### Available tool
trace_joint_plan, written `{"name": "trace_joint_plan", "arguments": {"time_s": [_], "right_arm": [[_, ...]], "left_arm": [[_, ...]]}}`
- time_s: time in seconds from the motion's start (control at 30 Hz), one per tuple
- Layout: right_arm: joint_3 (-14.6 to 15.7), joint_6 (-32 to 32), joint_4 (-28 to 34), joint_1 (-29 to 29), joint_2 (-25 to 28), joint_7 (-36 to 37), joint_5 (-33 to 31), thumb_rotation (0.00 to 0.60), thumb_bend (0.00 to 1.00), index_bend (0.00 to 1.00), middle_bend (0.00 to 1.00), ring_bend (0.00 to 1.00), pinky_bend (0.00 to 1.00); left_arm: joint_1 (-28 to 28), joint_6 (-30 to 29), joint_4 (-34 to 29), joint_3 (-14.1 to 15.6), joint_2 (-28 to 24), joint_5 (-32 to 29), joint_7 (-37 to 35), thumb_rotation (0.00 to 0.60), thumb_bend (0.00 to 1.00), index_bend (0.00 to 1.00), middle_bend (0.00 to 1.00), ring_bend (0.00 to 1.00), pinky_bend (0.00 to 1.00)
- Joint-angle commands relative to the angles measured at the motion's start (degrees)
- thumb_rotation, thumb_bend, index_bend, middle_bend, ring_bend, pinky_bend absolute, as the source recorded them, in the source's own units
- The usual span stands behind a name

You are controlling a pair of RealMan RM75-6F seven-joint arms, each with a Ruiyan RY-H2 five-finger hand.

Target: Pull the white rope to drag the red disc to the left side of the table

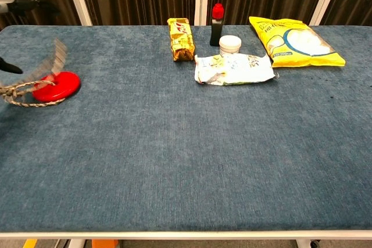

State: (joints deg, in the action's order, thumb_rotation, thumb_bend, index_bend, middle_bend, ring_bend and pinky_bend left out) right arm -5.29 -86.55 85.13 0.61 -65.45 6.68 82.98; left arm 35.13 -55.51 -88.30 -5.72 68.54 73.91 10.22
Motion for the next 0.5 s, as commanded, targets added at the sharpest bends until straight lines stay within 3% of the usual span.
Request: {"name": "trace_joint_plan", "arguments": {"time_s": [0.03,0.23,0.5], "right_arm": [[0.02,0.05,0.11,0.1,-0.05,-0.17,0.12,0.6,0.22,0.0,0.0,0.0,0.0],[-0.02,-0.27,0.59,0.06,0.06,-0.27,0.28,0.6,0.22,0.0,0.0,0.0,0.0],[0.16,-0.87,1.3,-0.17,0.26,-0.27,0.81,0.6,0.22,0.0,0.0,0.0,0.0]], "left_arm": [[-2.46,-2.51,-4.38,0.76,-3.5,-0.79,-0.76,0.6,0.0,0.02,0.0,0.0,0.15],[-9.98,-11.57,-8.39,4.1,-5.88,1.49,-1.7,0.6,0.0,0.04,0.0,0.0,0.15],[-22.91,-29.39,0.23,8.19,1.19,5.32,-0.28,0.6,0.0,0.06,0.0,0.0,0.15]]}}
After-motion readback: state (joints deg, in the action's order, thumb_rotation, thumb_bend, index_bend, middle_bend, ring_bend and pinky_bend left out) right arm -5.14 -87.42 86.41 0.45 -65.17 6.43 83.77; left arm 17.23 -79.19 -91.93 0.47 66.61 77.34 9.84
